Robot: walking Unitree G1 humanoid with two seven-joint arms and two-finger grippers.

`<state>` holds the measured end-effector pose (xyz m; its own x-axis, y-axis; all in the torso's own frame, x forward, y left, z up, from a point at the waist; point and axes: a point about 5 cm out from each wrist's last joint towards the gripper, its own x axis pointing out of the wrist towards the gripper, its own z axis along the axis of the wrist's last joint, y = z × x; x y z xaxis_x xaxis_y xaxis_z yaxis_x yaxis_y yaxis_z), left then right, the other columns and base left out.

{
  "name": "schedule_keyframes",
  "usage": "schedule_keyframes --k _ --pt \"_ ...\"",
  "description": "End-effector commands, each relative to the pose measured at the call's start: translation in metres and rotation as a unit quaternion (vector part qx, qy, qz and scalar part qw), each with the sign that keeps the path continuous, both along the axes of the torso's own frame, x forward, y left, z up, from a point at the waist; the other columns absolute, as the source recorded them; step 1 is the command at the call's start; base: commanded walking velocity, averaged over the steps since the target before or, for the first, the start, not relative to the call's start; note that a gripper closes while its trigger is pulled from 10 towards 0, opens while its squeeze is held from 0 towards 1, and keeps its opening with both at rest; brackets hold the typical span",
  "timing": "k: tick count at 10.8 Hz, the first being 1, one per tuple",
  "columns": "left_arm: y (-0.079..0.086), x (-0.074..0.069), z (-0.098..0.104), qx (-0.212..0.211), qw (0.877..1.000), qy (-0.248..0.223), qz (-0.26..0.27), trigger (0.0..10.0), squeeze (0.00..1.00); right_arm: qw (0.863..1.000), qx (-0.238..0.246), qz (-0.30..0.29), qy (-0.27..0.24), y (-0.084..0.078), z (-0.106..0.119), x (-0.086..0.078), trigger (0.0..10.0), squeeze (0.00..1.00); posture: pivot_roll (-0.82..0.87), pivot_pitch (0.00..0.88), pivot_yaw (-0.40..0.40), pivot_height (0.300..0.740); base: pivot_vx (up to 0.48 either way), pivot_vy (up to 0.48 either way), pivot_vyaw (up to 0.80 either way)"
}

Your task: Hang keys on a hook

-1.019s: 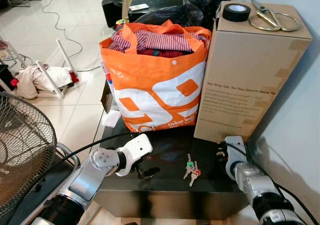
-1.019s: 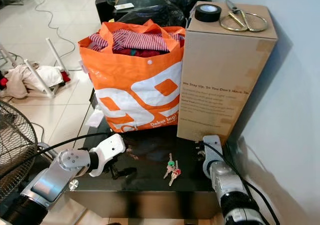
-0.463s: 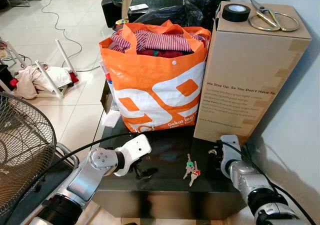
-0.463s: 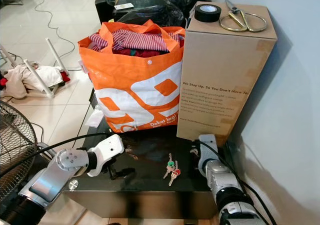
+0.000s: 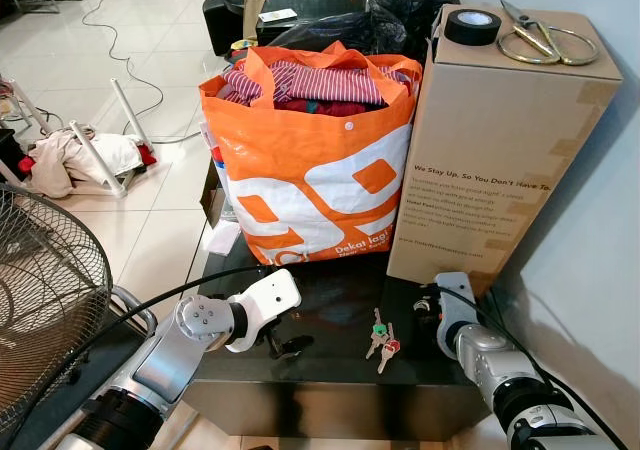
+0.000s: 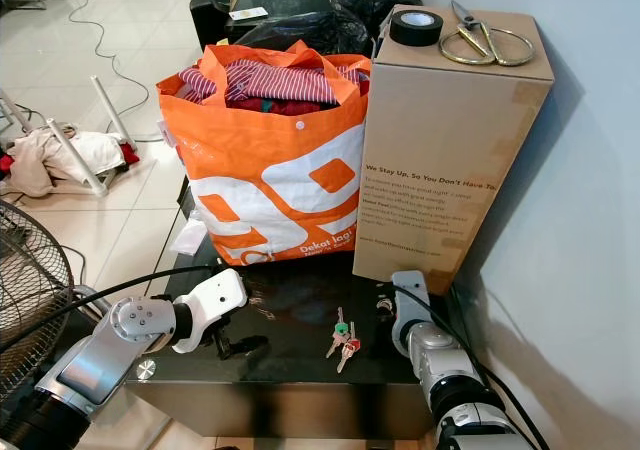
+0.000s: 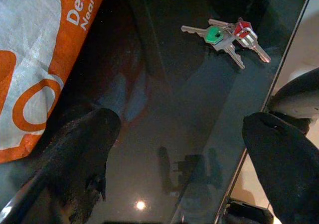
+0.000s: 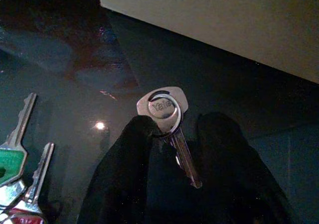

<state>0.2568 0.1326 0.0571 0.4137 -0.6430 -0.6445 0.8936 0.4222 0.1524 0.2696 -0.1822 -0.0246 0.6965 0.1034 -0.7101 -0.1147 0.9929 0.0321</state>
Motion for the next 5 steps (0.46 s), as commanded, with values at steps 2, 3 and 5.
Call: schedule_keyframes --k 2,3,5 --pt "-0.0002 0.0020 0.0034 0.003 1.000 -0.008 -0.001 10.0 0.00 1.000 0.004 0.008 0.010 0.0018 -0.0032 -0.0027 0.0 0.00 -0.07 0.000 0.059 0.740 0.000 0.000 0.00" --pt "-0.0004 0.0021 0.0035 0.003 1.000 -0.008 -0.002 10.0 0.00 1.000 0.006 0.010 0.009 0.0018 -0.0032 -0.0026 0.0 0.00 -0.07 0.000 0.059 0.740 0.000 0.000 0.00" --pt "-0.0011 0.0022 0.0034 0.003 1.000 -0.009 -0.003 10.0 0.00 1.000 0.008 0.012 0.006 0.0009 -0.0032 -0.0028 0.0 0.00 -0.07 0.000 0.059 0.740 0.000 0.000 0.00"
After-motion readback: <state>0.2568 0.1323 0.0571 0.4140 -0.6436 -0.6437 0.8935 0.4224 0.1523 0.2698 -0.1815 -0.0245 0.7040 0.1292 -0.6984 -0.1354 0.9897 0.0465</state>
